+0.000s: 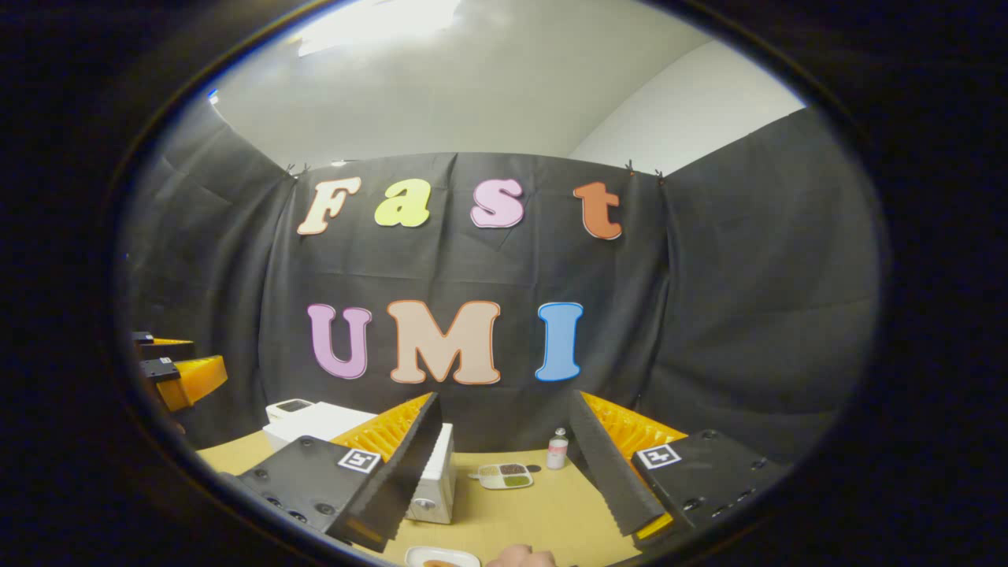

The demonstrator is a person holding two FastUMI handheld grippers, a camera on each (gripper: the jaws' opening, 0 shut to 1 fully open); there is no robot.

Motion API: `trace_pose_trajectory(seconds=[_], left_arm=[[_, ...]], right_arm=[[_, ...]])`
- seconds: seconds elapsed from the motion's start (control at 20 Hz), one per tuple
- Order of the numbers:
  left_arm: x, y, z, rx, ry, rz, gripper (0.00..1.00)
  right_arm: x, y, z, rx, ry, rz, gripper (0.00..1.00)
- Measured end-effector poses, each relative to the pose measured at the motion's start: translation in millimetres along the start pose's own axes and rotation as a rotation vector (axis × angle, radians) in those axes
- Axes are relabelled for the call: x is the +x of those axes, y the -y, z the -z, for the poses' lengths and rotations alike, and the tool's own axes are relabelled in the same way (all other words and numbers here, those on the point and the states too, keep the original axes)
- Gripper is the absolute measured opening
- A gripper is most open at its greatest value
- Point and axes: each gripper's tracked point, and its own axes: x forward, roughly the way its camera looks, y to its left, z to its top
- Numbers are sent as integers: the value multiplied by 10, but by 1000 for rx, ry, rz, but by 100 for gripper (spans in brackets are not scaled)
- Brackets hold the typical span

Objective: Open the microwave oven with the left hand, put the food in, and close the microwave oven.

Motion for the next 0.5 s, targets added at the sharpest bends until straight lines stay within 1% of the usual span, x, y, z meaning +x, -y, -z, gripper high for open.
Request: trace_pose_trajectory(seconds=[0.15,0.2,0.3,0.35,0.4,0.45,0.5], left_arm=[[23,16,25,5,-9,-14,92],[25,16,37,9,-11,-16,95],[29,35,68,17,-18,-20,95],[23,37,87,20,-23,-21,92],[20,37,100,24,-26,-25,92],[7,49,115,28,-29,-25,95],[18,60,120,28,-32,-25,92]], right_arm=[[49,12,2,-6,6,-14,96],[67,7,6,-8,2,-18,96],[79,-5,61,-4,-8,-27,96],[83,10,57,-1,-8,-30,96],[80,20,60,-1,-9,-31,96],[79,30,87,-3,-12,-31,100],[84,43,98,-6,-17,-30,100]])
